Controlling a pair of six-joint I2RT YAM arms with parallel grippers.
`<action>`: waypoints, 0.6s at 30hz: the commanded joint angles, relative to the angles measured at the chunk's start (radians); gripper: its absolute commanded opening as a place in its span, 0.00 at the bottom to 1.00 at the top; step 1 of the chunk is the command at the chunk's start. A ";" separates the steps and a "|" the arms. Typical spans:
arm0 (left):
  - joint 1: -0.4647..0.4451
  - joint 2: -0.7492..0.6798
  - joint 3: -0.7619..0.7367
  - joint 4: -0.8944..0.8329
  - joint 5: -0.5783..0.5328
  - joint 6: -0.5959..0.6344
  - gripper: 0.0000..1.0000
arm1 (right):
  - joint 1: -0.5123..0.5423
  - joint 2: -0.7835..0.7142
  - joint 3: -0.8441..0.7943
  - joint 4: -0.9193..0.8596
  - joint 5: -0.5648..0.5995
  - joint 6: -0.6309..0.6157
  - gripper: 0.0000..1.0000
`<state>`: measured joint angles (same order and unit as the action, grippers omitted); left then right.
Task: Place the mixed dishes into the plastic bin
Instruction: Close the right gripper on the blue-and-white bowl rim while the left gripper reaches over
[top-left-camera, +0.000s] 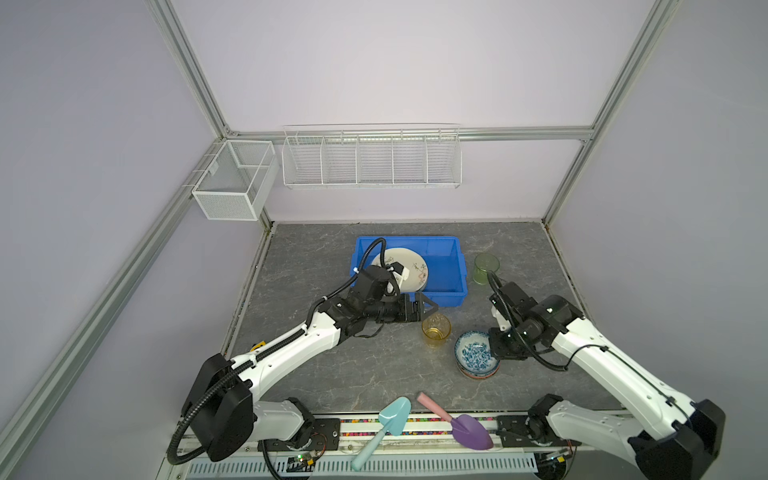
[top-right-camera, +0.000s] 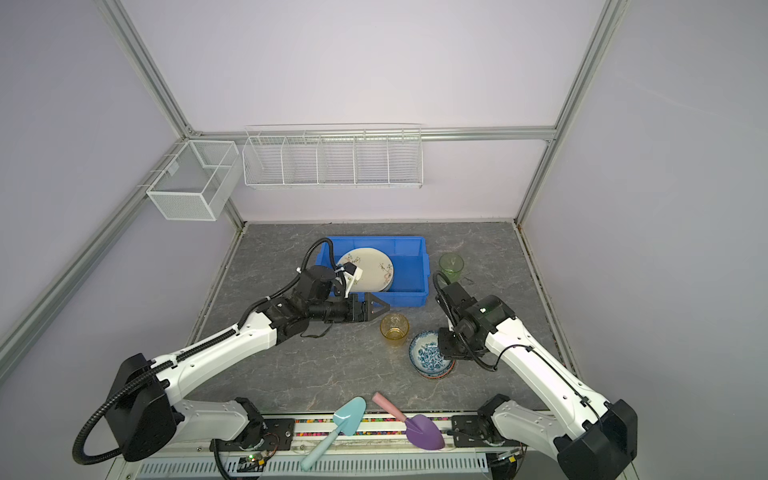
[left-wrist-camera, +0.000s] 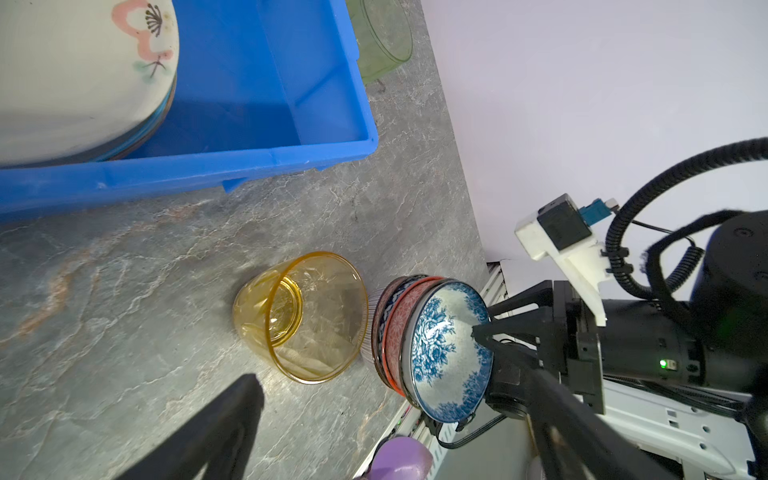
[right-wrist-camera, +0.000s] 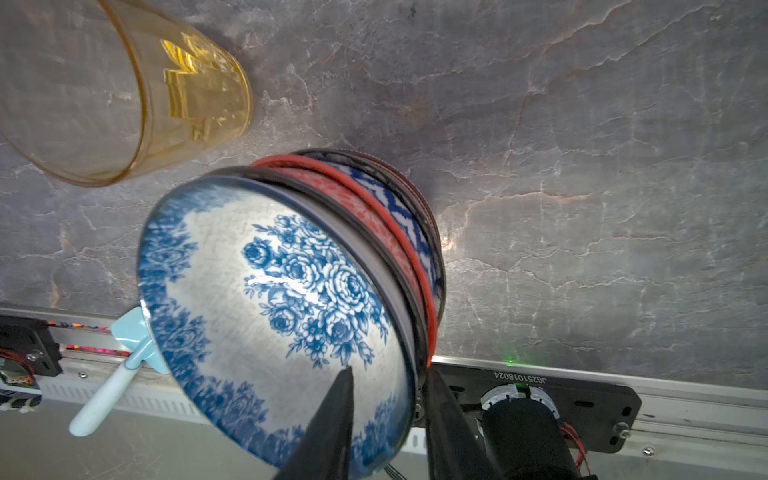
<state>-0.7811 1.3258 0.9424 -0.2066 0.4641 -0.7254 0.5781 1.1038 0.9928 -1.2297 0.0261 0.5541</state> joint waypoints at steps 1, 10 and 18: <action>-0.005 -0.001 -0.011 0.025 -0.007 -0.009 0.99 | 0.013 0.009 0.018 -0.016 0.023 0.012 0.29; -0.006 0.029 0.002 0.034 0.010 0.001 0.99 | 0.021 0.017 0.038 -0.029 0.043 0.018 0.24; -0.006 0.030 -0.001 0.036 0.011 0.004 0.99 | 0.023 0.028 0.035 -0.022 0.045 0.019 0.22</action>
<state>-0.7811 1.3487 0.9424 -0.1913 0.4694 -0.7246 0.5919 1.1229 1.0161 -1.2400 0.0631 0.5545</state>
